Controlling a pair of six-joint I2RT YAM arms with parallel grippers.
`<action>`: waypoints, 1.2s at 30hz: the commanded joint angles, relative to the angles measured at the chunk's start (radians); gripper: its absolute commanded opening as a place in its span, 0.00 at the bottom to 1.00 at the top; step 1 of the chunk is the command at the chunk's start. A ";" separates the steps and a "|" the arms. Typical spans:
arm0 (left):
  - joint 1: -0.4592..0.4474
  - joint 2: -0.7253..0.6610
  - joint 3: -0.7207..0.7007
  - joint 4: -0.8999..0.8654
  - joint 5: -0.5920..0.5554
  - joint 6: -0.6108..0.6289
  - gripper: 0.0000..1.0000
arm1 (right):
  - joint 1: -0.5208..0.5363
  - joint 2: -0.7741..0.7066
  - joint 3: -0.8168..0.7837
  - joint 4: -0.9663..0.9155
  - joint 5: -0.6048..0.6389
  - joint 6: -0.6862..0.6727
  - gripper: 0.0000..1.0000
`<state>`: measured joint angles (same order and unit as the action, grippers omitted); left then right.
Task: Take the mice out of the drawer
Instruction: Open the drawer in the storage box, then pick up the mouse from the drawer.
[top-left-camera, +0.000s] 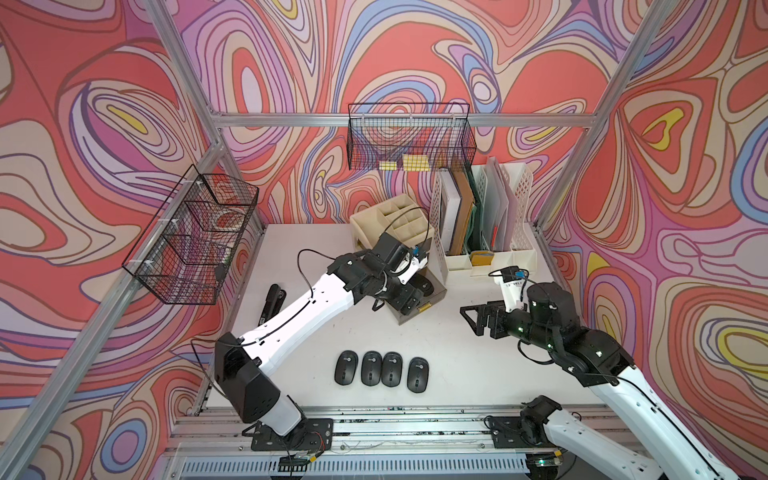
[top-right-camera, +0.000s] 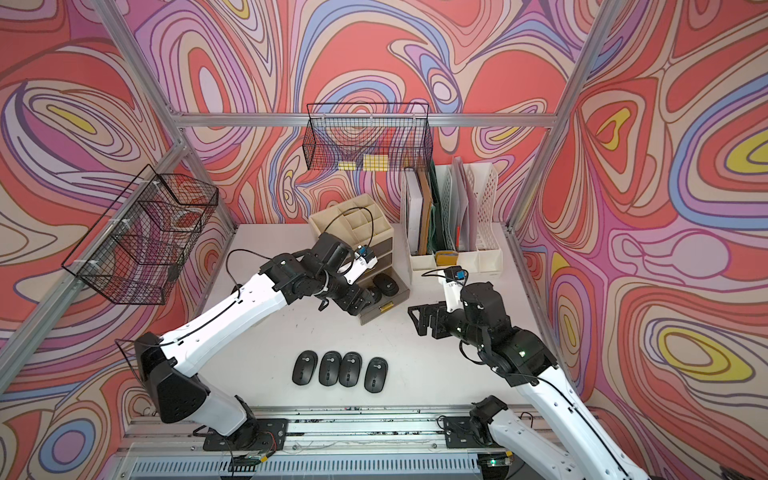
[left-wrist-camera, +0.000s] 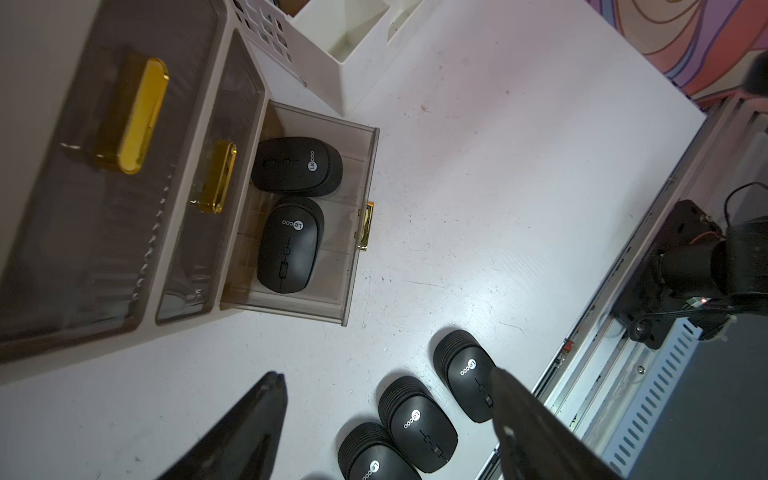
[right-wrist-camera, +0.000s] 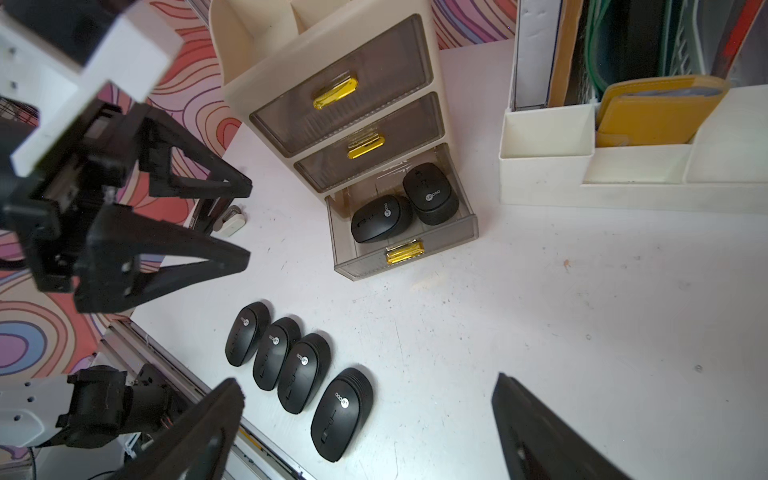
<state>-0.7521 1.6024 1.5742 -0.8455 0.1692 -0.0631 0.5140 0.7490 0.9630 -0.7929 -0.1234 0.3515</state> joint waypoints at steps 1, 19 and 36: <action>-0.005 0.065 0.006 0.069 -0.040 -0.046 0.73 | 0.005 -0.033 -0.022 -0.047 -0.026 -0.066 0.98; -0.006 0.439 0.297 -0.016 -0.243 0.037 0.63 | 0.006 -0.175 -0.095 -0.013 0.017 -0.051 0.98; -0.006 0.544 0.268 0.064 -0.454 0.086 0.36 | 0.006 -0.164 -0.096 -0.012 0.029 -0.048 0.98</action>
<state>-0.7540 2.1284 1.8561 -0.8169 -0.2199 0.0051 0.5140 0.5808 0.8764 -0.8165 -0.1097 0.3077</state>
